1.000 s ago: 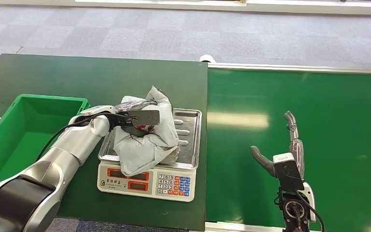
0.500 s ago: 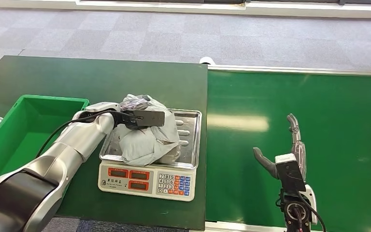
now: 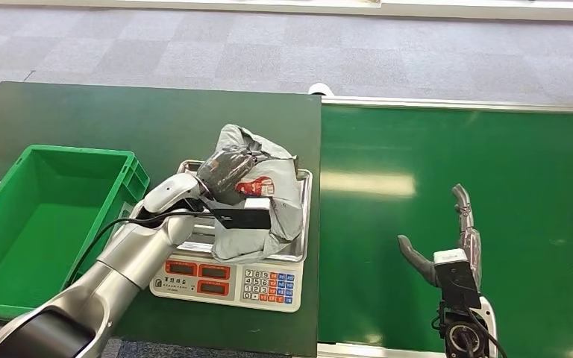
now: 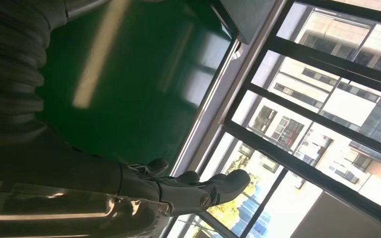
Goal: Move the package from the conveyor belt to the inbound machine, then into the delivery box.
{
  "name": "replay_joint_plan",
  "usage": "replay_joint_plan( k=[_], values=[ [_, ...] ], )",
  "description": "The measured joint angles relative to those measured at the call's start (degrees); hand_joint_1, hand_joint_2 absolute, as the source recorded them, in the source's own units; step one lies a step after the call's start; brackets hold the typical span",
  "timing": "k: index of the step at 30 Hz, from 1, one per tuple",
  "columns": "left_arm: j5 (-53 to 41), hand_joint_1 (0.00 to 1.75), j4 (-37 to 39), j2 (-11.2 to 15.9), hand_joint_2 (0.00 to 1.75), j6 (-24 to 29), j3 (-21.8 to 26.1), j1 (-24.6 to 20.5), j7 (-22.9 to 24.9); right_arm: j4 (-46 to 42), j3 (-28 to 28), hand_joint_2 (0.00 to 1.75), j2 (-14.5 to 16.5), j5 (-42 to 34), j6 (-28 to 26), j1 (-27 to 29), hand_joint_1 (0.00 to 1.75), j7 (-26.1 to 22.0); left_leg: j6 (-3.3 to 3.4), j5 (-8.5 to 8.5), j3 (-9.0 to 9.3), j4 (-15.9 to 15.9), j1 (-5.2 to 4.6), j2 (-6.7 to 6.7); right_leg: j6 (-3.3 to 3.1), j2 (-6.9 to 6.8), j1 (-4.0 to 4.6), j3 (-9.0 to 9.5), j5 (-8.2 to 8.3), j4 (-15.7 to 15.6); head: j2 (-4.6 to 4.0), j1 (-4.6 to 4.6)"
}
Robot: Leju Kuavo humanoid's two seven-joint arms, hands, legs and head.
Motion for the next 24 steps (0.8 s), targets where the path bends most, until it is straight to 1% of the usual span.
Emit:
replay_joint_plan(
  k=[5,8,11,15,21,24],
  values=[
    [0.5,1.75,-6.2,0.6,1.75,10.3,3.6,2.6,0.4,-0.9,-0.7,1.75,0.3,0.1,0.4,0.7,0.00,0.0,0.00,0.00,-0.08,0.0,0.01,0.03,0.00,0.02,0.02,-0.10,0.00,0.0,0.00,0.01],
    [0.7,1.75,-8.3,0.9,1.75,14.4,7.2,3.7,1.0,-1.2,-1.0,1.75,0.5,0.1,0.4,1.0,0.00,0.0,0.00,0.00,-0.08,0.0,0.01,0.03,0.00,0.02,0.02,-0.10,0.00,0.0,0.00,0.02],
    [-0.5,1.75,-8.8,1.4,1.75,17.4,10.9,4.2,1.9,-1.5,-1.2,1.75,0.6,0.1,0.4,1.3,0.00,-0.1,0.00,0.00,-0.09,0.0,0.01,0.04,0.00,0.02,0.02,-0.11,0.00,0.0,0.00,0.01],
    [-1.4,1.75,-8.7,1.9,1.75,18.6,14.3,4.3,2.1,-1.7,-1.3,1.75,0.6,0.1,0.4,1.5,0.00,-0.1,0.00,0.01,-0.10,0.0,0.01,0.02,0.00,0.01,0.02,-0.12,0.00,0.0,0.00,0.02],
    [-1.4,1.75,-8.7,2.0,1.75,18.7,15.9,4.5,2.3,-1.7,-1.3,1.75,0.7,0.1,0.4,1.5,0.00,-0.1,0.00,0.00,-0.16,0.0,0.01,0.02,0.00,0.01,0.01,-0.18,0.00,0.0,0.00,0.02],
    [0.0,1.75,-8.4,2.2,1.75,18.9,17.4,4.6,2.8,-1.7,-1.3,1.75,0.8,0.1,0.4,1.5,0.00,-0.1,0.00,0.00,-0.19,0.0,0.01,0.04,0.00,0.02,0.02,-0.19,0.00,0.0,0.00,0.02]
  ],
)
